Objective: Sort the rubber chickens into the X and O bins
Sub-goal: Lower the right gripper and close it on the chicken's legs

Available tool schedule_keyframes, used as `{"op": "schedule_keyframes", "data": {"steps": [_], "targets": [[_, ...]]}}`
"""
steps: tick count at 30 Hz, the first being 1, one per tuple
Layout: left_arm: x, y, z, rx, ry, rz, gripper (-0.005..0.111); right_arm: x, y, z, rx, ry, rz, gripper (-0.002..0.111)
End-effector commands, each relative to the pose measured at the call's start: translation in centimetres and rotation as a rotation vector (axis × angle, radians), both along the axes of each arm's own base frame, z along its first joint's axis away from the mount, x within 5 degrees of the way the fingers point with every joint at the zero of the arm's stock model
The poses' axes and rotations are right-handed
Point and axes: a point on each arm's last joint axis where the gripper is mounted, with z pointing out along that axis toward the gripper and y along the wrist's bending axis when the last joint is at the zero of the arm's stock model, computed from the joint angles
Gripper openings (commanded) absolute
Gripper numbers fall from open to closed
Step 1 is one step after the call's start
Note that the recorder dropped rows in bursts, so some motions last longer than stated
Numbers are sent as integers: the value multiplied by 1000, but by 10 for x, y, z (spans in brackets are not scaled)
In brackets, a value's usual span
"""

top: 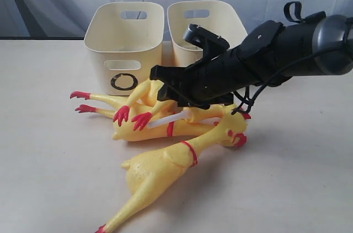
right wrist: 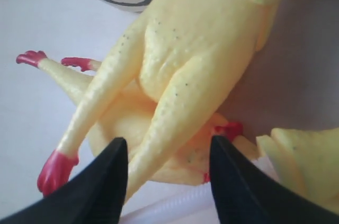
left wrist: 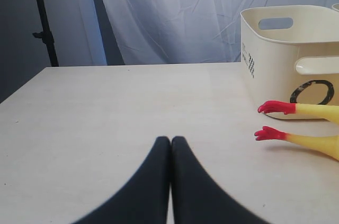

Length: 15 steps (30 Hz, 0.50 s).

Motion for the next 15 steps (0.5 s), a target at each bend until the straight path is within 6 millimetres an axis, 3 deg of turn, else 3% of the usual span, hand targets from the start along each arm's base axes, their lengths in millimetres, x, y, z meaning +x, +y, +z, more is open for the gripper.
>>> {"op": "schedule_keyframes", "data": {"steps": [1,15], "targets": [[0,0,0,1,-8,-5,0,0,3,2,33,21,-19,47],[0,0,0,1,-8,-5,0,4,8,-17,58,77,-100,47]]}}
